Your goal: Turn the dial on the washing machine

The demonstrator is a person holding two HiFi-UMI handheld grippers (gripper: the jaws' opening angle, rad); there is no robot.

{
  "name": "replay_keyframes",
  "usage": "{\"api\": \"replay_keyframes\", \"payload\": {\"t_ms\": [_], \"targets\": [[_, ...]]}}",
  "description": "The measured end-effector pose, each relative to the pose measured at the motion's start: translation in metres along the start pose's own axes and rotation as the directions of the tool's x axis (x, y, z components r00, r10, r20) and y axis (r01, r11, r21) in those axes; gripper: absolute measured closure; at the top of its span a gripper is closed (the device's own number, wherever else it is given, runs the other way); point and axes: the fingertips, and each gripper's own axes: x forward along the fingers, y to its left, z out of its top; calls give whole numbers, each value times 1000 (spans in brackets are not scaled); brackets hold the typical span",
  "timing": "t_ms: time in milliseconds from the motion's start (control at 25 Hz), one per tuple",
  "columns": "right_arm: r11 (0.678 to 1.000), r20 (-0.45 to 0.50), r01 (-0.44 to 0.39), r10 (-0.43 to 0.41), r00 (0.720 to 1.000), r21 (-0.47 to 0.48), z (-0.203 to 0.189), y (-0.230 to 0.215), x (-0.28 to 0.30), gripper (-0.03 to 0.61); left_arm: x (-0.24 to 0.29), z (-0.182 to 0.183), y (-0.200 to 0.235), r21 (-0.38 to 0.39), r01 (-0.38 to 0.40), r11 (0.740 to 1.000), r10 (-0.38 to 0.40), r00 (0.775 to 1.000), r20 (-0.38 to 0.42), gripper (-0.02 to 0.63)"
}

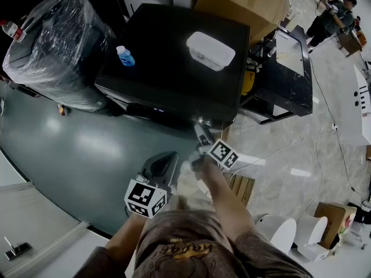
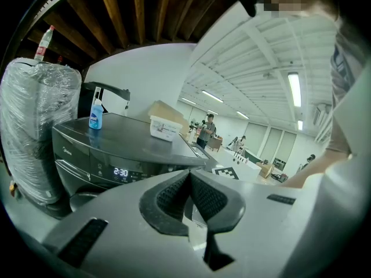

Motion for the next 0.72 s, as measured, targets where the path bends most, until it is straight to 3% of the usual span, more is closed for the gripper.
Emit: {"api": "replay_keyframes", "payload": {"t_ms": [320,560,720], "targets": [[979,88,-107,93,992,174,-1,0,-1,310,-1,-1,2,3,4,1000,-4,1000,-6,614],[991,75,-81,74,994,108,1,-1,-2,308,0,0,5,2,4,1000,-4,1000,-4,614],[998,17,-50,50,999,33,-4,4,-8,308,-1,1,5,6,1,1000,0,1000,-4,614]]}}
